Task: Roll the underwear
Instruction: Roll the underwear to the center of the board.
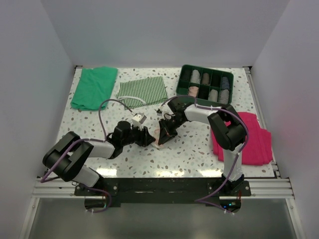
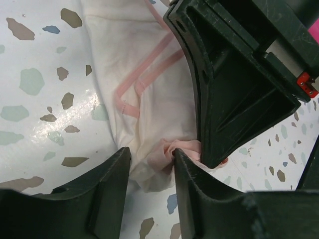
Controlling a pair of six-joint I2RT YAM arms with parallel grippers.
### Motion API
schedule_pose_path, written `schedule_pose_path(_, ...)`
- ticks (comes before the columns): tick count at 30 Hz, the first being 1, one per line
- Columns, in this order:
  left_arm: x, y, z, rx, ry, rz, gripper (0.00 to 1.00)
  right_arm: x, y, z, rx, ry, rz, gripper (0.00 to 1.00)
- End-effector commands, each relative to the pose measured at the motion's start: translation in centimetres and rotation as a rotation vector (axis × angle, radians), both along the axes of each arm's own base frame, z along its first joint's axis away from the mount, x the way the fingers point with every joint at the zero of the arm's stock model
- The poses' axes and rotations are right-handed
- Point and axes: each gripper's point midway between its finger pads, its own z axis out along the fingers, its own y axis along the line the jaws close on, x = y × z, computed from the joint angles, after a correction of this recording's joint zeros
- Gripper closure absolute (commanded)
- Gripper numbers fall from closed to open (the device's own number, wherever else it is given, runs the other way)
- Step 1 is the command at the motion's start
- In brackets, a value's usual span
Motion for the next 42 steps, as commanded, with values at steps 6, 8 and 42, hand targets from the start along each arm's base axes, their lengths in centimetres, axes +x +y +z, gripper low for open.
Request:
schedule_pose_path(6, 1.5, -1.4, 0.3, -0.019, -0.031, -0.022, 0.71, 0.3, 0.5, 0.9, 0.028, -0.006, 0.015, 1.0)
schedule_pose_path(8, 1.4, -1.5, -0.1, -0.016, -0.02, -0.032, 0.76, 0.5, 0.7, 1.0, 0.035, -0.009, 0.011, 1.0)
schedule_pose_path(42, 0.9, -2.1, -2.2, 0.032, 0.088, -0.077, 0.88, 3.5, -1.8, 2.1, -0.277, -0.642, -0.099, 0.54)
